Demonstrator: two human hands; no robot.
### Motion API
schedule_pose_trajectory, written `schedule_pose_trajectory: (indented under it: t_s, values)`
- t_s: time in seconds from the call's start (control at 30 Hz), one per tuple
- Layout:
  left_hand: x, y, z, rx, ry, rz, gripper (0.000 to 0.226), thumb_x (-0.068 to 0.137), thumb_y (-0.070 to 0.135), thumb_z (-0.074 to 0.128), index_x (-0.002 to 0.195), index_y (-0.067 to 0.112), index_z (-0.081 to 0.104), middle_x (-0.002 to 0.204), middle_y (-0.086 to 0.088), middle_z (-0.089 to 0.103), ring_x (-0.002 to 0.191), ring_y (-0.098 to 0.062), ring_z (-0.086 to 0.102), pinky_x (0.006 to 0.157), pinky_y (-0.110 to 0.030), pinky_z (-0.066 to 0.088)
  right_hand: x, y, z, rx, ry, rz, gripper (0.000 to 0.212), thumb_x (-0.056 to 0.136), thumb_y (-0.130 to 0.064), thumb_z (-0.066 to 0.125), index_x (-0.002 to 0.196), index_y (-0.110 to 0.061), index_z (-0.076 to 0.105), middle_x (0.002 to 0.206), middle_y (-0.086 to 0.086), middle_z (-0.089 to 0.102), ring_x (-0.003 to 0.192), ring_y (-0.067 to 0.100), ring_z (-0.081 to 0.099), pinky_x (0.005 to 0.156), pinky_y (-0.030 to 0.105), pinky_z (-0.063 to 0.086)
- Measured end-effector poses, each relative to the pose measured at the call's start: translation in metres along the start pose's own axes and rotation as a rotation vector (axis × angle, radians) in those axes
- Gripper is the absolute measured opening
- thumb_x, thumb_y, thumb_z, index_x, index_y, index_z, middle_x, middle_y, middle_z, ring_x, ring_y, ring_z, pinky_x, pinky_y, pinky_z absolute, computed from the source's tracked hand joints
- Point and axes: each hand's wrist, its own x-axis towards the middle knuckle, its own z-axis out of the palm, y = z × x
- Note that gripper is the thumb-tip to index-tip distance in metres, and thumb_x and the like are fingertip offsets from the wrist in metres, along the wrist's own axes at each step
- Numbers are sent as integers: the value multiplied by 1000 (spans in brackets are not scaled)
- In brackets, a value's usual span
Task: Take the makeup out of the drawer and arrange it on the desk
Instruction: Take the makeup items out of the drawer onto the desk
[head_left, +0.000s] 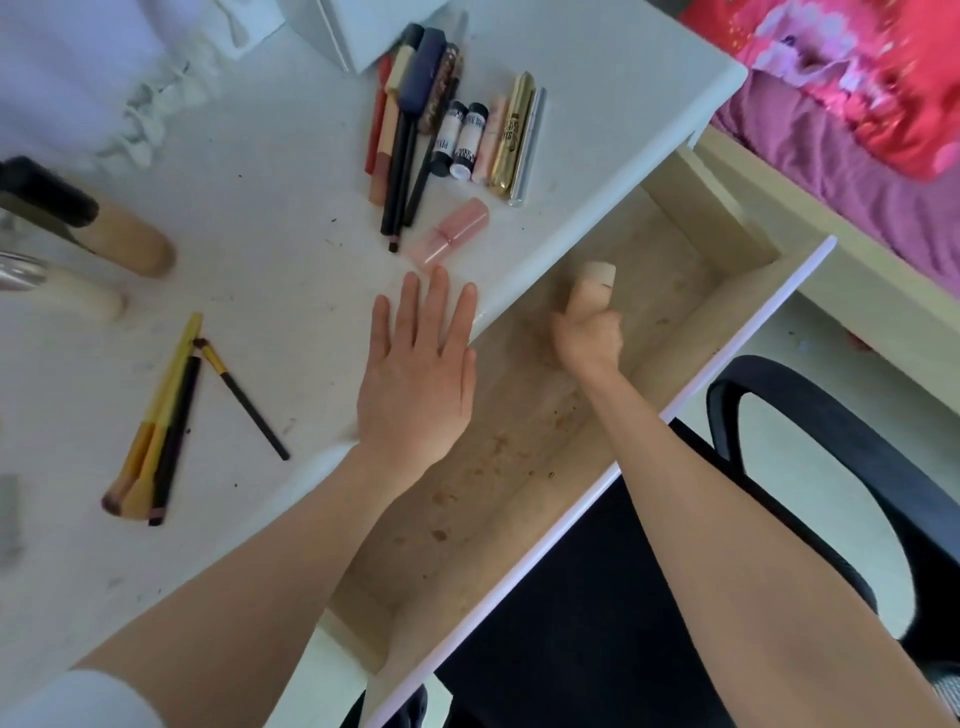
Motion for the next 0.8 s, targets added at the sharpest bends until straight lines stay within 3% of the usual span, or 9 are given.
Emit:
schedule_pose_trajectory:
  t_s: [0.13, 0.23, 0.3, 0.37, 0.43, 0.57, 0.67, 0.8]
  values:
    - [0, -5, -11, -73, -101, 15, 54, 97, 29, 12, 148, 14, 11, 155, -17, 11, 143, -35, 9, 116, -50, 8, -48, -1, -21, 126, 59, -65, 57, 84, -25, 58, 128, 1, 35, 124, 17, 49, 98, 27, 56, 72, 33, 45]
    - [0, -15, -23, -279, -199, 51, 51, 99, 27, 18, 148, 17, 12, 157, -11, 3, 144, -28, -1, 116, -41, -1, -94, -4, -33, 99, 67, -160, 53, 85, -25, 57, 130, -3, 38, 122, 11, 42, 82, 16, 51, 64, 26, 41]
    - [-7, -29, -36, -510, -249, 67, 45, 100, 28, 25, 144, 18, 30, 156, -4, 15, 144, -19, 7, 115, -33, 7, -123, -8, -32, 86, 67, -218, 51, 86, -25, 58, 130, -6, 39, 121, 8, 38, 75, 11, 48, 62, 22, 38]
    - [-24, -50, -51, -647, -242, 44, 38, 100, 29, 32, 134, 22, 47, 149, 2, 34, 139, -12, 24, 110, -31, 24, -152, -14, -25, 75, 56, -278, 51, 86, -25, 58, 130, -8, 39, 119, 5, 37, 74, 10, 48, 61, 20, 38]
    - [-43, -75, -65, -637, -172, 50, 36, 98, 27, 36, 130, 20, 52, 143, 1, 42, 134, -14, 33, 104, -31, 32, -176, -22, -12, 35, 37, -349, 52, 86, -25, 58, 132, -10, 39, 115, 3, 37, 74, 6, 46, 56, 16, 36]
    - [-83, -137, -77, -510, -79, -85, 38, 98, 20, 37, 134, 11, 44, 144, -8, 39, 135, -23, 32, 109, -33, 27, -215, -47, 31, -99, -49, -498, 60, 85, -21, 58, 138, -14, 32, 117, 3, 38, 80, 10, 45, 56, 14, 34]
    - [-111, -182, -68, -331, -188, -221, 44, 98, 22, 30, 140, 8, 30, 148, -13, 28, 136, -31, 25, 109, -40, 25, -232, -66, 63, -229, -99, -605, 68, 85, -19, 59, 144, -12, 25, 123, 7, 40, 95, 15, 42, 74, 23, 38]
    - [-121, -228, -52, -241, -301, -316, 51, 100, 20, 23, 147, 9, 8, 156, -14, 2, 144, -30, -1, 117, -41, 8, -232, -95, 96, -332, -111, -670, 65, 83, -18, 61, 139, -7, 31, 125, 11, 44, 108, 25, 45, 81, 29, 37]
